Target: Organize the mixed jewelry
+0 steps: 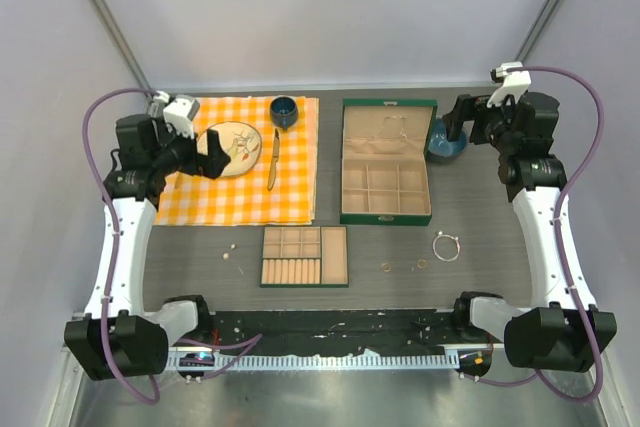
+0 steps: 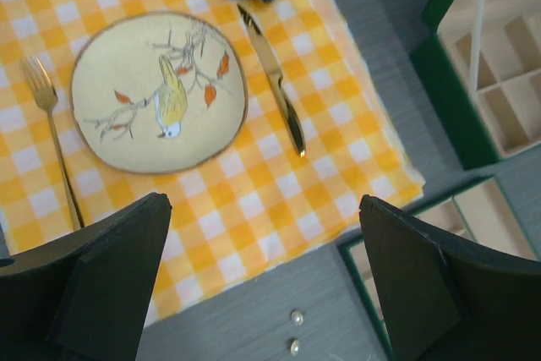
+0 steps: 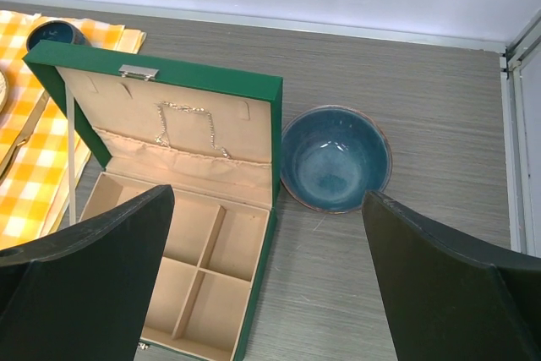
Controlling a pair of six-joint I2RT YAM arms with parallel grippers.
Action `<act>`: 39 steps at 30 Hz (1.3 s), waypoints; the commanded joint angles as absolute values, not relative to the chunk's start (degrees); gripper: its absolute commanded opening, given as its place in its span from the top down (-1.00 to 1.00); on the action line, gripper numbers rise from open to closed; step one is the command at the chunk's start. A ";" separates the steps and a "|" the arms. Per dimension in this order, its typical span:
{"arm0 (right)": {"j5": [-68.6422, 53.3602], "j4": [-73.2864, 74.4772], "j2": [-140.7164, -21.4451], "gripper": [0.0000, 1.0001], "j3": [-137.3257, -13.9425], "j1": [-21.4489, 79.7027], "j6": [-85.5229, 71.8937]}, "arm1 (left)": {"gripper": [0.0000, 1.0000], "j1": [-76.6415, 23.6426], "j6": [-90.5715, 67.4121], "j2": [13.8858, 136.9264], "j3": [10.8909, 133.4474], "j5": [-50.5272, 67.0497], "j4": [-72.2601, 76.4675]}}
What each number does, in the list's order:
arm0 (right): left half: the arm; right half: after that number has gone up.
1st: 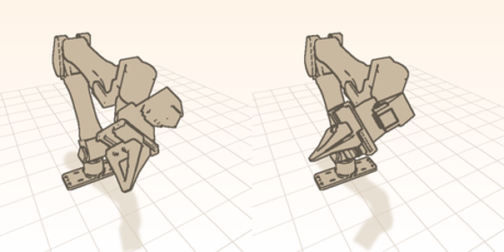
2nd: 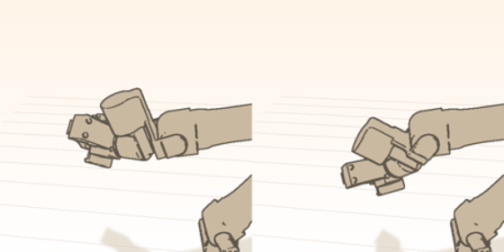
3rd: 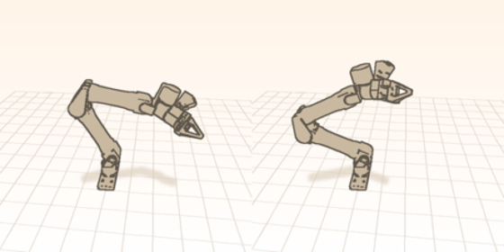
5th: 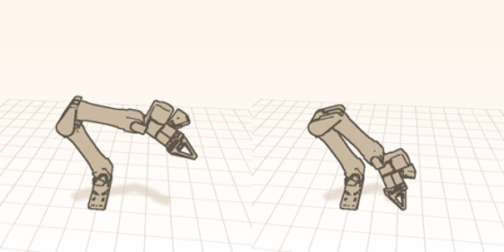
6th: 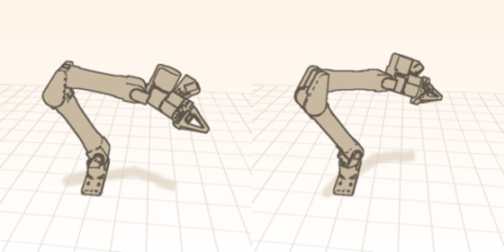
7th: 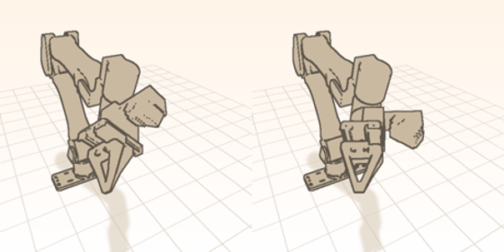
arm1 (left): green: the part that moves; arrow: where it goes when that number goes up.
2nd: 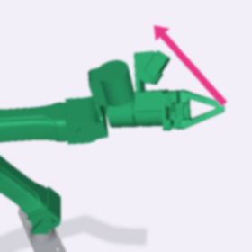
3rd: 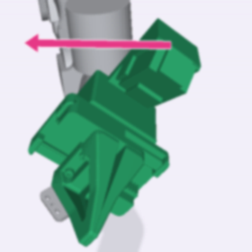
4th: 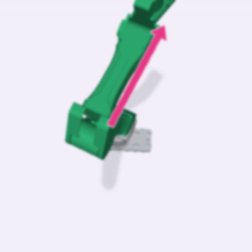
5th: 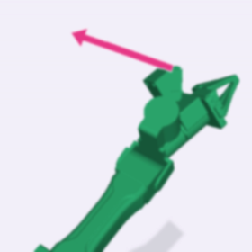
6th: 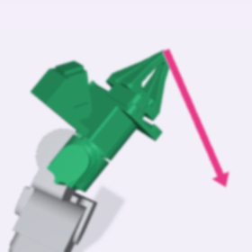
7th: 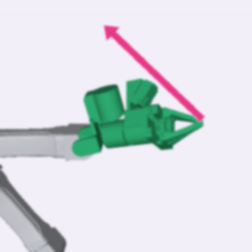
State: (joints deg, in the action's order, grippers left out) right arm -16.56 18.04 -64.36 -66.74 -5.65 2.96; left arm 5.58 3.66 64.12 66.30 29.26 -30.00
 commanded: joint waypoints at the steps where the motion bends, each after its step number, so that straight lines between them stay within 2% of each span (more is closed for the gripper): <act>1: -15.03 16.08 -65.56 -0.99 -66.97 -5.62 4.13 | -1.00 5.01 18.17 62.23 62.06 27.96 -40.50; 4: -14.94 16.17 -66.09 -0.99 -66.97 -5.62 4.48 | -1.00 4.75 25.47 61.88 58.37 27.16 -44.29; 12: -14.94 16.26 -67.50 -1.00 -66.45 -5.62 5.01 | -0.77 3.43 37.25 63.02 49.66 28.39 -47.81; 17: -15.21 16.43 -68.47 -0.99 -66.36 -5.62 5.45 | -0.69 1.41 38.85 64.77 46.33 27.95 -47.47; 33: -15.12 16.79 -69.61 -0.99 -66.27 -5.62 6.33 | -0.22 -5.01 36.83 71.54 42.72 21.98 -41.40; 39: -15.03 16.79 -69.87 -0.99 -66.27 -5.62 6.50 | -0.20 -7.20 36.30 73.74 40.26 17.14 -37.62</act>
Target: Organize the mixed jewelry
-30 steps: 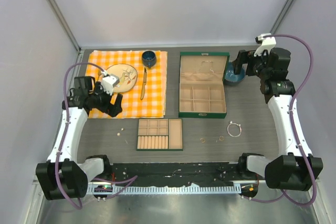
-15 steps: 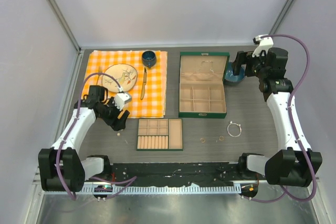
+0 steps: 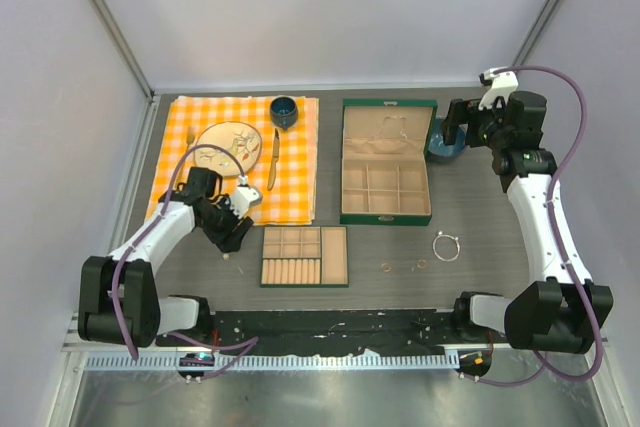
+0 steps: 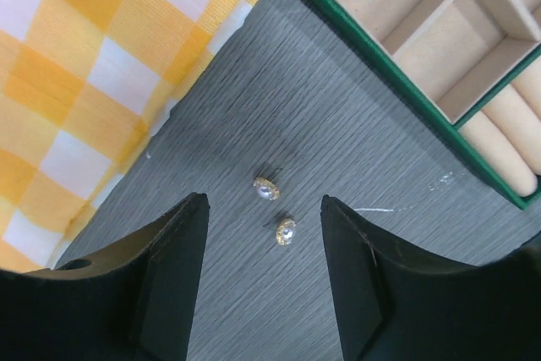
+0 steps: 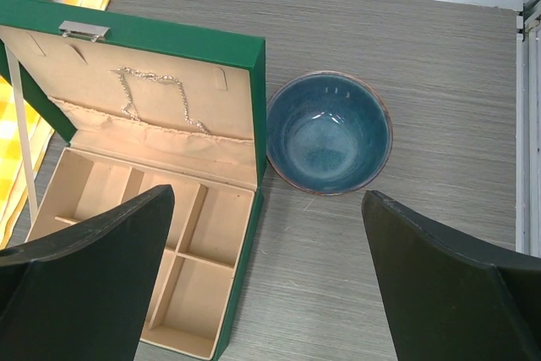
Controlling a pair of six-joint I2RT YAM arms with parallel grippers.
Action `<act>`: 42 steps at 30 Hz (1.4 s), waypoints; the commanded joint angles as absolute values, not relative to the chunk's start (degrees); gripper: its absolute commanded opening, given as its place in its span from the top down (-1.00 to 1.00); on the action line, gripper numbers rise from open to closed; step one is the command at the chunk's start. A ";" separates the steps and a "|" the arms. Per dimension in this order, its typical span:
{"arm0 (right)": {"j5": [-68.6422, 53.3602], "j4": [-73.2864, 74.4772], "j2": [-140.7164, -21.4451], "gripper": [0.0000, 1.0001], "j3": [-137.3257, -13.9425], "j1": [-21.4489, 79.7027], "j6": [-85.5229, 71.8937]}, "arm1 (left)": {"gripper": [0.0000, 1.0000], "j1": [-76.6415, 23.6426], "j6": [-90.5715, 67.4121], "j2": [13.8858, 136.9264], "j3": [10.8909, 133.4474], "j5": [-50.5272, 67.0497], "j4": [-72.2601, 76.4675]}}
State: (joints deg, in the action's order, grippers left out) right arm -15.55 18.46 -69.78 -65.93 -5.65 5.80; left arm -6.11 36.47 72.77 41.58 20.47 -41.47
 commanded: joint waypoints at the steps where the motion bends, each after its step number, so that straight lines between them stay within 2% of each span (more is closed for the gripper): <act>1: -14.94 16.79 -70.05 -0.99 -66.27 -5.62 6.50 | -0.19 -7.47 36.39 74.26 40.08 16.96 -37.53; 22: -14.68 17.14 -70.58 -0.99 -66.36 -5.62 7.03 | -0.04 -12.83 35.16 76.46 38.67 11.95 -34.89; 29: -14.41 17.32 -71.10 -0.99 -66.53 -5.62 7.29 | 0.19 -14.85 34.89 76.29 37.71 9.67 -35.77; 36: -14.41 17.49 -71.46 -0.99 -66.71 -5.62 7.38 | 0.32 -15.03 35.24 75.06 36.39 8.44 -35.86; 39: -14.50 17.67 -71.37 -0.99 -66.80 -5.62 7.38 | 0.46 -15.03 34.98 74.97 36.82 8.70 -35.86; 40: -14.33 17.67 -71.54 -0.99 -66.71 -5.62 7.38 | 0.67 -15.12 34.89 74.88 37.09 8.88 -35.95; 42: -14.33 17.67 -71.54 -0.99 -66.71 -5.62 7.47 | 0.84 -15.29 33.93 74.97 38.49 9.40 -36.91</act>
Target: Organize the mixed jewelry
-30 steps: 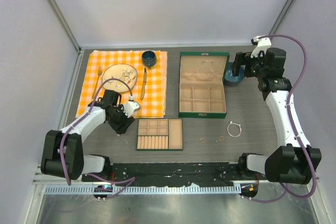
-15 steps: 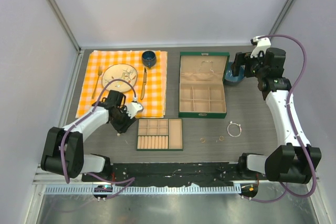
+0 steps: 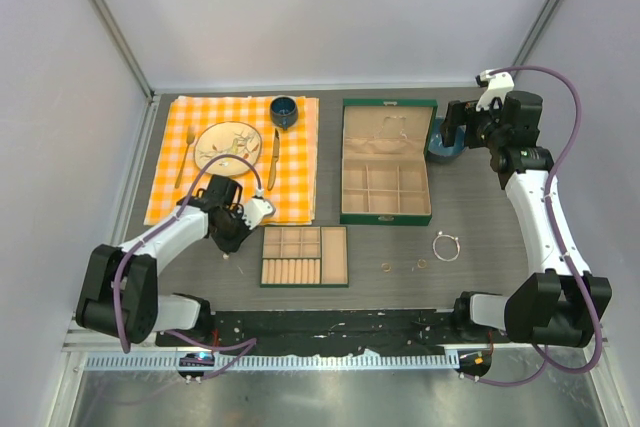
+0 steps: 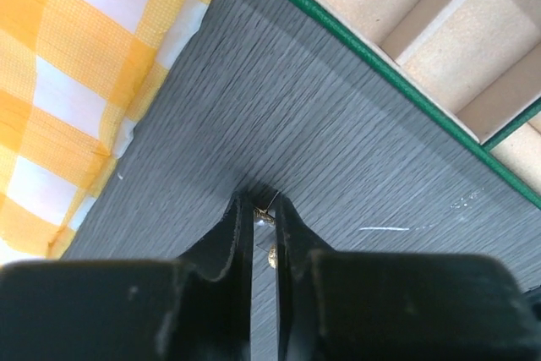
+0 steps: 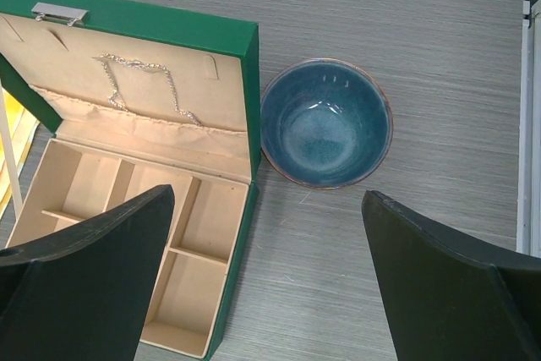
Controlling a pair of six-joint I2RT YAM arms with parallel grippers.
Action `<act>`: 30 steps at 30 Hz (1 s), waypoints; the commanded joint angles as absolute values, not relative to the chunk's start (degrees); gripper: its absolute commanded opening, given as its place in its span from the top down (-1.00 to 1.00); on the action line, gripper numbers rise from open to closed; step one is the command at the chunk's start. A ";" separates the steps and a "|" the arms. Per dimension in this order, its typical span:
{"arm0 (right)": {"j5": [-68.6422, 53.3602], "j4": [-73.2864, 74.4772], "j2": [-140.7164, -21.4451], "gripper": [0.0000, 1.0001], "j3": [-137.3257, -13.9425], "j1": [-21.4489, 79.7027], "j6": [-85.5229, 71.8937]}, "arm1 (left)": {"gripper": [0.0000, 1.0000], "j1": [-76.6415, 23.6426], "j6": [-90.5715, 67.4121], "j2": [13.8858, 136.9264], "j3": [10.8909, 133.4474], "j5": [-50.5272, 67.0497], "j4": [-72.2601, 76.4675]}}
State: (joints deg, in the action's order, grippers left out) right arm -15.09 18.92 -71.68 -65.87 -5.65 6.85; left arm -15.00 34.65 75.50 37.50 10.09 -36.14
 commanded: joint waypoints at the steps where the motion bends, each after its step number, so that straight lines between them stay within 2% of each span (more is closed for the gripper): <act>1: -14.33 17.58 -71.63 -0.99 -66.71 -5.62 7.47 | 0.89 -15.38 33.75 75.06 38.93 10.10 -37.44; 7: -14.15 17.84 -71.98 -0.99 -66.80 -5.62 7.64 | 0.98 -15.73 32.43 72.60 43.41 11.33 -42.27; 15: -14.15 17.93 -72.51 -0.99 -66.97 -5.62 7.73 | 0.98 -16.78 27.78 67.33 52.47 24.69 -47.29; 30: -13.80 17.84 -72.42 -0.99 -66.88 -5.62 7.91 | 0.96 -27.16 23.20 77.95 52.65 18.11 -37.54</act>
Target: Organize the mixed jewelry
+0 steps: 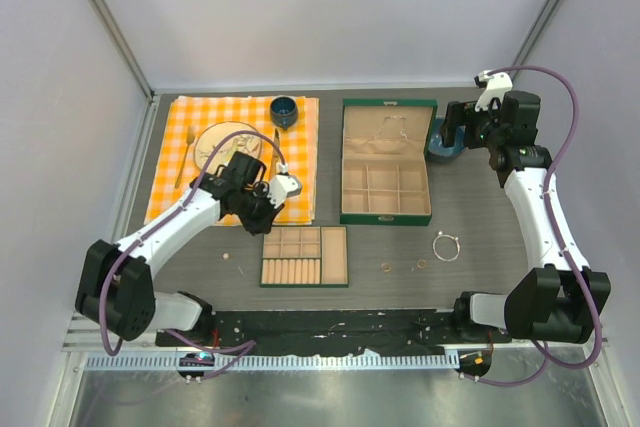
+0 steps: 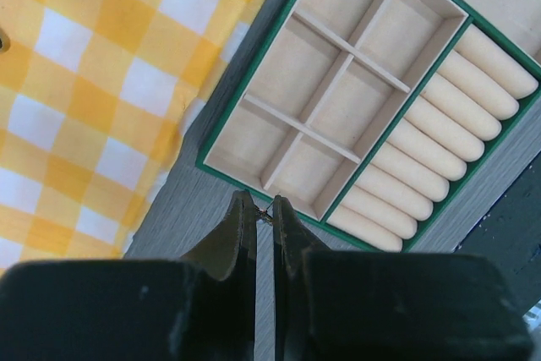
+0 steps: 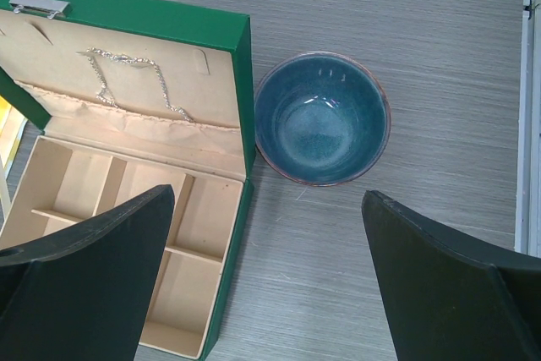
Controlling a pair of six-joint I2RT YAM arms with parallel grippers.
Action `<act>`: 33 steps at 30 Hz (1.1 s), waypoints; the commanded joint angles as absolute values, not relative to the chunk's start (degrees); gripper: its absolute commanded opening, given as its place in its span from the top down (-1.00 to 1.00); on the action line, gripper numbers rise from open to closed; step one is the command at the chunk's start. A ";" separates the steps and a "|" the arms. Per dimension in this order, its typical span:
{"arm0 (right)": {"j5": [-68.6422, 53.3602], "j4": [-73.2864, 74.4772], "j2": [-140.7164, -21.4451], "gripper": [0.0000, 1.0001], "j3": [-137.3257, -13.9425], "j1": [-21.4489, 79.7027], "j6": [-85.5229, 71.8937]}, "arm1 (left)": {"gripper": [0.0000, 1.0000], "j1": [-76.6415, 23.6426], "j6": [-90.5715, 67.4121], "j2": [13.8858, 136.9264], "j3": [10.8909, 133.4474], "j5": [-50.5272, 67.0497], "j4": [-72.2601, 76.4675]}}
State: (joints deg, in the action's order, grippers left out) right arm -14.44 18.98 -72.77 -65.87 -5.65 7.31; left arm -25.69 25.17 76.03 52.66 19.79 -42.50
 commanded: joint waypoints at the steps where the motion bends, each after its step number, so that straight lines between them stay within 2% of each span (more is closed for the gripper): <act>1: -13.71 17.93 -72.51 -0.99 -66.88 -5.62 7.91 | 0.96 -27.94 22.94 78.39 52.65 17.67 -37.09; 19: -13.62 18.11 -72.34 -0.99 -66.88 -5.62 8.17 | 0.94 -30.94 21.89 84.20 50.10 13.10 -32.08; 29: -13.45 18.02 -72.42 -0.99 -66.97 -5.62 8.17 | 0.74 -31.38 21.80 85.96 50.10 12.13 -31.20; 33: -13.36 18.10 -72.42 -0.99 -66.97 -5.62 8.17 | 0.60 -31.46 21.53 86.05 50.10 11.69 -31.29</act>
